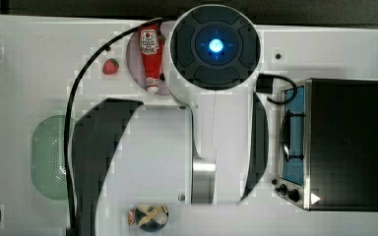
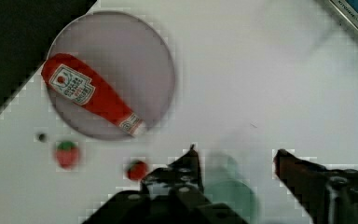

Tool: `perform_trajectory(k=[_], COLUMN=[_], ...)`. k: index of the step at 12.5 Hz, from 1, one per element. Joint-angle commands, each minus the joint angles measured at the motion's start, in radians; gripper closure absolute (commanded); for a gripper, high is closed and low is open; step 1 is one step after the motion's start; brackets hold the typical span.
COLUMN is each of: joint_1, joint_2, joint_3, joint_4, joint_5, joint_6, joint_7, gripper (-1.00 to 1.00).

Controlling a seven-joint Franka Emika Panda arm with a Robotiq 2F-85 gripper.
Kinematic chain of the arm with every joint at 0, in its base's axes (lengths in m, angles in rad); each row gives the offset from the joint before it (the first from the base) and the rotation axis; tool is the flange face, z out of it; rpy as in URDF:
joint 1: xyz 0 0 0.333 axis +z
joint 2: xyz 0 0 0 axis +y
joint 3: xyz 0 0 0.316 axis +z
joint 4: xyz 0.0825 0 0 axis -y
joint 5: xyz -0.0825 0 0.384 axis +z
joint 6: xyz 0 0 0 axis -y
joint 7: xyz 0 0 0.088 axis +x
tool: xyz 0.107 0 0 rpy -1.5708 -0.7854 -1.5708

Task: Flap open oven.

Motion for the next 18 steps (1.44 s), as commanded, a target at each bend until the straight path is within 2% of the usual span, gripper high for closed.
perform_trajectory(k=[1,3,6,7,13,14,18], joint_1=[-0.03,-0.03,-0.03,-0.03,-0.033,-0.033,-0.041], joint_2=[-0.286,-0.286,-0.286,-0.286,-0.284,-0.281,-0.254], joint_3=[-0.012,-0.012,-0.012,-0.012,-0.02,-0.027,-0.076], joint_4=[-0.119,-0.119,-0.119,-0.119,-0.14,-0.153,-0.224], joint_5=[-0.033,-0.033,-0.033,-0.033,-0.034,-0.034,-0.038], joint_6=[-0.198,-0.198,-0.198,-0.198,-0.197,-0.197,-0.15], joint_7=[-0.075,-0.075,-0.075,-0.075,-0.079,-0.081,-0.245], gripper=[-0.59,-0.99,-1.0,-0.89,0.56,0.65,0.65])
